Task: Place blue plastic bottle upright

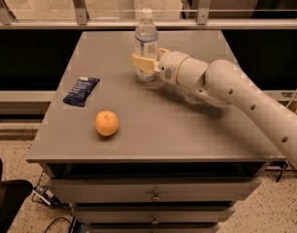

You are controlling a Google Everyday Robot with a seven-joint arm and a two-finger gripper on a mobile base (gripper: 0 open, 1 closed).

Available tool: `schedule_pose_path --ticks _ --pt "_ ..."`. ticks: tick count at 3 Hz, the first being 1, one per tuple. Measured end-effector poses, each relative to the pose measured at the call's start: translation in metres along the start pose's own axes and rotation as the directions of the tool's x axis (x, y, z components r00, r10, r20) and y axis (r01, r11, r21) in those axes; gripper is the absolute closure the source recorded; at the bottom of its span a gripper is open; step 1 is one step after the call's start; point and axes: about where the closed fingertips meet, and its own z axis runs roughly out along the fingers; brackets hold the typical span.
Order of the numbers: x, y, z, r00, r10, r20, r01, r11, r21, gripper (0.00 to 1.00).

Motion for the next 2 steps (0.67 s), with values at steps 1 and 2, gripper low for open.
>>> schedule_pose_path --ticks 1,2 --pt "-0.0008 0.0002 0.0000 1.000 0.000 0.000 0.000 1.0000 0.000 0.83" --pt "-0.0009 0.0002 0.0001 1.000 0.000 0.000 0.000 1.0000 0.000 0.59"
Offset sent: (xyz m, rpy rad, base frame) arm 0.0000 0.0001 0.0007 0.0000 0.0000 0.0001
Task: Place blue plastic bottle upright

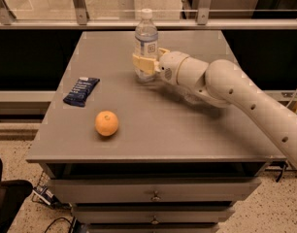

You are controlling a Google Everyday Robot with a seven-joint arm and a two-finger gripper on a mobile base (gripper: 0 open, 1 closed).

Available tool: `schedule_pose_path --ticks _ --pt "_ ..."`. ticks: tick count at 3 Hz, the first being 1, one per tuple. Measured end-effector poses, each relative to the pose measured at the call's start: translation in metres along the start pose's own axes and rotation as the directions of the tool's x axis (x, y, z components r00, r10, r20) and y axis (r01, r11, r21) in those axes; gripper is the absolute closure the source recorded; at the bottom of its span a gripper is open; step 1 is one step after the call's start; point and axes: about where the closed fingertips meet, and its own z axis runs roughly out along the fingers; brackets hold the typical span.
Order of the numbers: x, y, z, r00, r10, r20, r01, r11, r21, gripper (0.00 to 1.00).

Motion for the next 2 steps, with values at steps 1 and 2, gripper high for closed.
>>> schedule_pose_path --ticks 1,2 --pt "0.0000 0.0001 0.0001 1.000 0.000 0.000 0.000 1.0000 0.000 0.36" --pt "0.0000 0.0003 0.0002 1.000 0.000 0.000 0.000 1.0000 -0.001 0.12"
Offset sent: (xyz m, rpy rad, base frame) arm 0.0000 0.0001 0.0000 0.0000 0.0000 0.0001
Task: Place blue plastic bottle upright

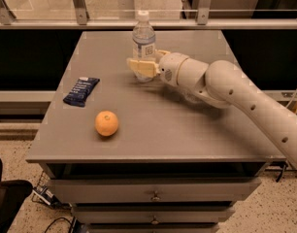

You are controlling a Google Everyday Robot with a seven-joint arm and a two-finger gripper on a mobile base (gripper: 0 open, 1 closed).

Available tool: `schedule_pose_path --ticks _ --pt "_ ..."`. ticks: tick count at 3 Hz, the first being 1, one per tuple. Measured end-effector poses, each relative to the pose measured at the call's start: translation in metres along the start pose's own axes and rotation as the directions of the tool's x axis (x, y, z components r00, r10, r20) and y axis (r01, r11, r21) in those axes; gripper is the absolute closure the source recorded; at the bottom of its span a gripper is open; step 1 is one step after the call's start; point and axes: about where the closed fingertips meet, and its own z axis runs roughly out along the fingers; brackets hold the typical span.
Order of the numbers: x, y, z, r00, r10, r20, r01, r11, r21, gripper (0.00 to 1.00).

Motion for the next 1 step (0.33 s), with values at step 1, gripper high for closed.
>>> schedule_pose_path --ticks 1 --pt "-0.0001 0.0017 0.0014 1.000 0.000 0.000 0.000 1.0000 -0.003 0.00"
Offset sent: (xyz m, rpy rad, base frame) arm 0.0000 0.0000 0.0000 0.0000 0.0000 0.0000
